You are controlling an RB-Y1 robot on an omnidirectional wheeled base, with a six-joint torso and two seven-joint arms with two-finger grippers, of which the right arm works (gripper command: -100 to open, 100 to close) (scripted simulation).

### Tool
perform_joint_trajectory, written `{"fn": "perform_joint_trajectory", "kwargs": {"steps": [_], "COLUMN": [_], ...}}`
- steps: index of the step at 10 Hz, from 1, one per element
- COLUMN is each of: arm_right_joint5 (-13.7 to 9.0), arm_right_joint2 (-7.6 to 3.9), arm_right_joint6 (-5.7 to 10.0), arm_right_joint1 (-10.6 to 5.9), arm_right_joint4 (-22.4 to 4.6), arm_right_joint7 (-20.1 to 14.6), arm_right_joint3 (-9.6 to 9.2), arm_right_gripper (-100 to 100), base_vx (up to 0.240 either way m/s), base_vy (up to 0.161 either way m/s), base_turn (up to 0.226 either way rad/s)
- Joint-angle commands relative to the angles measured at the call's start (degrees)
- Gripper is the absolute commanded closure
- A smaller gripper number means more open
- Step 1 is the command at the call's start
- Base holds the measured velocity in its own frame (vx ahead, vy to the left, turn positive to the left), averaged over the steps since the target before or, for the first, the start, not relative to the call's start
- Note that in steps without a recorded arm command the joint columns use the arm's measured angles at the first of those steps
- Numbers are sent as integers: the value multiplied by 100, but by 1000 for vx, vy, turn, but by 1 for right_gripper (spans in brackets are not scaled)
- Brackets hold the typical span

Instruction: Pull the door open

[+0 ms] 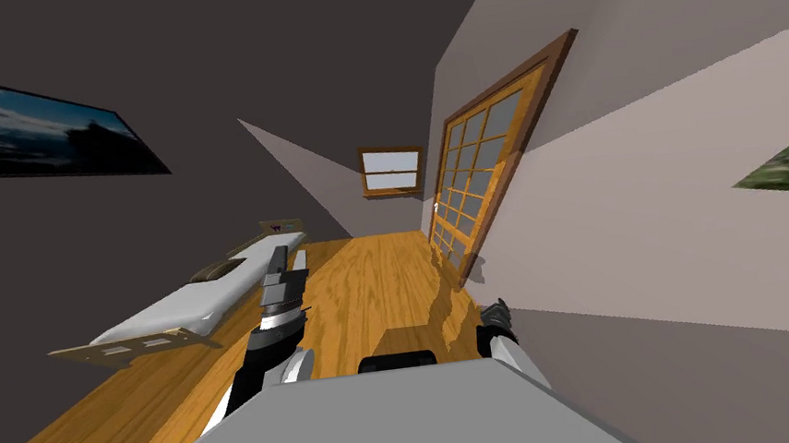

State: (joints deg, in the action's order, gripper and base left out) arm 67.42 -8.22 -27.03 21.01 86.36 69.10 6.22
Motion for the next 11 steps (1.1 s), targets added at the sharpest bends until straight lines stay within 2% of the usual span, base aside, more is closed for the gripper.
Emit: {"fn": "perform_joint_trajectory", "kwargs": {"steps": [1, 11], "arm_right_joint5": [96, 1003], "arm_right_joint2": [-8, 7], "arm_right_joint6": [-69, -643], "arm_right_joint1": [-8, -74], "arm_right_joint4": [-67, -617], "arm_right_joint7": [126, 1061], "arm_right_joint3": [13, 87], "arm_right_gripper": [-100, -100], "base_vx": [-89, -123], "base_vy": [50, 31], "base_turn": [-266, -321]}}
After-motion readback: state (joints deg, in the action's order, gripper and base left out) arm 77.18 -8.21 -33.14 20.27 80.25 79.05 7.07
